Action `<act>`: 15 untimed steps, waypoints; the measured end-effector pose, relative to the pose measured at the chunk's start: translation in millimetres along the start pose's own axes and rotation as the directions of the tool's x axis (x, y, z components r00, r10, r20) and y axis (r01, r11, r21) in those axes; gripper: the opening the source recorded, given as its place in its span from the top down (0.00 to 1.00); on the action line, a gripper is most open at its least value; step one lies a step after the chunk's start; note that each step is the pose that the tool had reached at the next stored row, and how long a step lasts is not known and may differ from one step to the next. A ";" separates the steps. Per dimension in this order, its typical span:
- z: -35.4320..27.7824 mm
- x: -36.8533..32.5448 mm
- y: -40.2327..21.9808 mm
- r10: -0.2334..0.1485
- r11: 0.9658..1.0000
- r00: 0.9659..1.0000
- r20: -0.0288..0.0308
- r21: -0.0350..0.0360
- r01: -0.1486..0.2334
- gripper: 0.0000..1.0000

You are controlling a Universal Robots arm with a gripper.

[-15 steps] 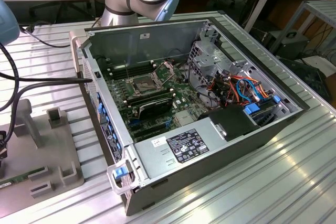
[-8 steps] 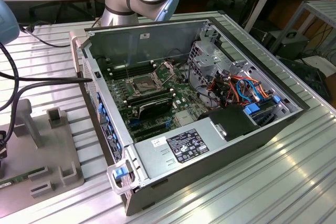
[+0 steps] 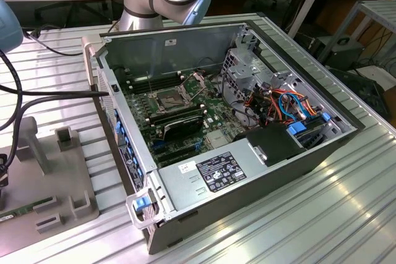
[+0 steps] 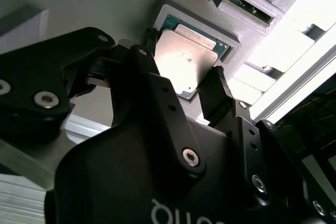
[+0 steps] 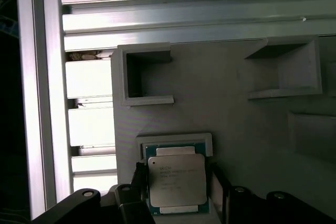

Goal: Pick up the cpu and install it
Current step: 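Pick up the cpu and move it towards the insertion slot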

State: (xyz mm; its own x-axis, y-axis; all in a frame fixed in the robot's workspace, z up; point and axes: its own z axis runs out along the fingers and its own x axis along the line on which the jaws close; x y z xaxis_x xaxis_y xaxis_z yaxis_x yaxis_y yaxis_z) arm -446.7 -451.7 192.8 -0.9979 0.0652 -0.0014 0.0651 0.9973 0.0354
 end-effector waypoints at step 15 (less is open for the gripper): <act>-0.3 -0.2 0.1 -0.001 1.000 1.000 0.000 -0.001 0.001 0.41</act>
State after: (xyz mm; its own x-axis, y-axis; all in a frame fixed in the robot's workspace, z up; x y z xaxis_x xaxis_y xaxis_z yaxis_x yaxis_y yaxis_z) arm -446.4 -451.6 193.2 -0.9980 0.0639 -0.0012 0.0638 0.9973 0.0365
